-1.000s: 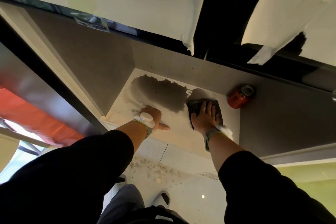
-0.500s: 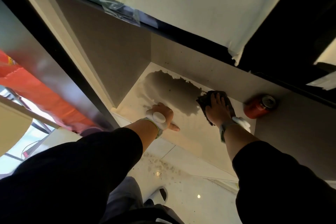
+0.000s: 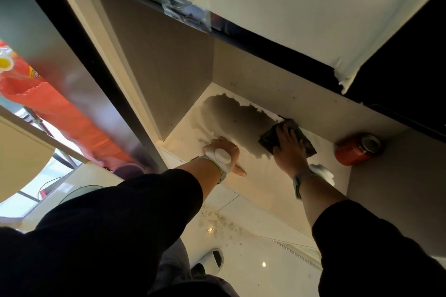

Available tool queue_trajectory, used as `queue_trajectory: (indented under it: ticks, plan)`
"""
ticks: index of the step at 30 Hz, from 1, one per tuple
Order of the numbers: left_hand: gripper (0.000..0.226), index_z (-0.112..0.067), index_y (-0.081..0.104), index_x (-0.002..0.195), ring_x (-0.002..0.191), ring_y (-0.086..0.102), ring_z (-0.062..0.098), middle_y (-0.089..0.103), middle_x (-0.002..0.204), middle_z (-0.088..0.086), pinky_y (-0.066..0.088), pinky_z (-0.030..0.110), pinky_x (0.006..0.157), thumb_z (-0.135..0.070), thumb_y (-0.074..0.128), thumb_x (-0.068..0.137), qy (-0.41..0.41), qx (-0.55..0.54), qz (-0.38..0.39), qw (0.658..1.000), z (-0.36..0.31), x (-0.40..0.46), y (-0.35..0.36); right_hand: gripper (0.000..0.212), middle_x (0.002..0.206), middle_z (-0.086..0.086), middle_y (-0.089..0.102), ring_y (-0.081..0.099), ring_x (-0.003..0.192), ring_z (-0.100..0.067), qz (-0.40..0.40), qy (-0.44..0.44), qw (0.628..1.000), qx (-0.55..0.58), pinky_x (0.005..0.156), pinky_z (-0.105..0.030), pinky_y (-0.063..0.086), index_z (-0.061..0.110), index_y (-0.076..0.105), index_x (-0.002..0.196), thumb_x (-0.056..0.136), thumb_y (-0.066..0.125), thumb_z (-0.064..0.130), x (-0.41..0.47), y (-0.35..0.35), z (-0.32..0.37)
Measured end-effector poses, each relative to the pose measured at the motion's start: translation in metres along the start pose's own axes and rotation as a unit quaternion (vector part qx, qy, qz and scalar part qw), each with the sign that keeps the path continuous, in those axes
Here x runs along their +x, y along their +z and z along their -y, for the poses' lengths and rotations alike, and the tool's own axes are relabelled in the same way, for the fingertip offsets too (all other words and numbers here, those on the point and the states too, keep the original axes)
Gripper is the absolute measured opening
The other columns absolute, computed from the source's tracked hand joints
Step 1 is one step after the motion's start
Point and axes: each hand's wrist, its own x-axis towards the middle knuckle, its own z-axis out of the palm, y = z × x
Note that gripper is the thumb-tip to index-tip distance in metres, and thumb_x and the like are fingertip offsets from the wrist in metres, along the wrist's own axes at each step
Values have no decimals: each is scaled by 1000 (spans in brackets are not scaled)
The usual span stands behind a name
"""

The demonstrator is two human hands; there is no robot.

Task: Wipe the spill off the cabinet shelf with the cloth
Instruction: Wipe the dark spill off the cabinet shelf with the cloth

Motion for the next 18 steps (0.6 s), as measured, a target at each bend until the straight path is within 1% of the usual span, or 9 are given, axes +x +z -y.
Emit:
queue_trajectory:
  ticks: [1,3,6,9,11,12,14,16,18]
  plan:
    - [76,-14,49,95,104,59,37,45,101,13,52,40,82,-83,66,69,2,-5,2,1000,0,0,0,78,171,-5,14,11,157,-26,-10,-5,1000,3,125,-54,13,22,17,163,87,27,36,-7,2,2]
    - [78,-15,49,95,104,58,36,46,101,12,54,42,86,-86,64,67,4,-3,4,1000,-1,3,0,78,171,-4,15,11,157,-24,-33,-10,999,10,126,-52,12,23,18,163,86,26,37,-21,7,6]
    - [89,-12,53,96,101,59,36,51,99,13,56,47,89,-93,59,61,3,7,5,1000,1,9,2,73,171,1,12,7,158,-21,-34,-3,999,32,128,-49,5,28,17,163,91,26,37,-34,14,14]
    - [91,-14,48,89,101,58,37,50,96,12,56,49,89,-99,53,56,11,32,28,999,-3,11,1,67,172,2,8,2,158,-19,-27,1,999,38,128,-48,2,29,16,163,98,32,34,-47,18,20]
    - [101,-16,45,80,101,59,37,55,95,10,56,50,87,-107,39,36,18,58,39,997,-5,16,4,69,172,3,7,1,158,-19,-28,5,999,38,128,-48,2,29,15,163,97,31,36,-60,21,24]
    - [104,-17,43,76,101,60,37,57,95,9,56,51,87,-107,31,26,15,67,39,997,-4,20,8,69,172,4,7,1,158,-19,-28,5,999,37,128,-48,2,30,15,163,96,31,36,-66,23,28]
    - [105,-18,41,72,98,60,36,59,94,9,56,50,87,-106,26,17,12,75,40,996,-4,26,11,68,172,5,5,1,158,-19,-32,6,999,34,128,-46,2,30,14,163,99,35,34,-80,27,34]
    - [102,-17,42,71,91,61,36,61,92,9,57,50,86,-106,30,22,16,67,45,997,-4,24,7,68,172,6,4,1,158,-19,-40,5,999,32,128,-46,2,30,13,163,99,35,35,-93,29,39]
    - [93,-17,44,70,86,61,34,62,89,9,57,46,85,-105,42,41,15,51,43,998,-3,15,0,69,172,7,4,1,158,-18,-39,4,999,28,128,-45,2,31,13,163,99,35,36,-101,33,43]
